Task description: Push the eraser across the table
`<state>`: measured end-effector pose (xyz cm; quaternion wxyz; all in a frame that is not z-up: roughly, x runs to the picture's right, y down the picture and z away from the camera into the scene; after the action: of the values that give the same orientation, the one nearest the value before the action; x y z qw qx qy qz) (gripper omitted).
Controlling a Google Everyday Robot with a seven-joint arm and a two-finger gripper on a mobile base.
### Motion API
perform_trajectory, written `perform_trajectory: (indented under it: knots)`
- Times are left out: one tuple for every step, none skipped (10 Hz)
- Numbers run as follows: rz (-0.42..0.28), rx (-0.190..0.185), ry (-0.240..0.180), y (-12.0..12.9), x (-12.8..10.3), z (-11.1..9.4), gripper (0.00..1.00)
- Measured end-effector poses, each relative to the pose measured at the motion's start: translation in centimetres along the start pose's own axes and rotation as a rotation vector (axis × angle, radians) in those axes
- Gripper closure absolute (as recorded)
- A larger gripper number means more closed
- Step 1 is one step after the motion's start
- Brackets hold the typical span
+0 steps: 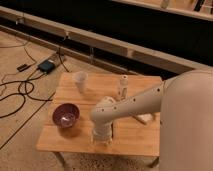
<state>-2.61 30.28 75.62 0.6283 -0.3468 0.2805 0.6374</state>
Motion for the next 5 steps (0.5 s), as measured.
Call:
perform_trajectory:
  knots:
    - [0.002, -0.012, 0.0, 0.1, -0.6, 0.4, 0.35]
    - [0.003, -0.015, -0.001, 0.1, -0.9, 0.5, 0.35]
    - [0.002, -0.022, -0.004, 0.2, -1.4, 0.7, 0.35]
    - [0.001, -0.029, -0.012, 0.3, -2.3, 0.8, 0.35]
    - [0.0, -0.034, -0.02, 0.4, -3.0, 0.7, 0.35]
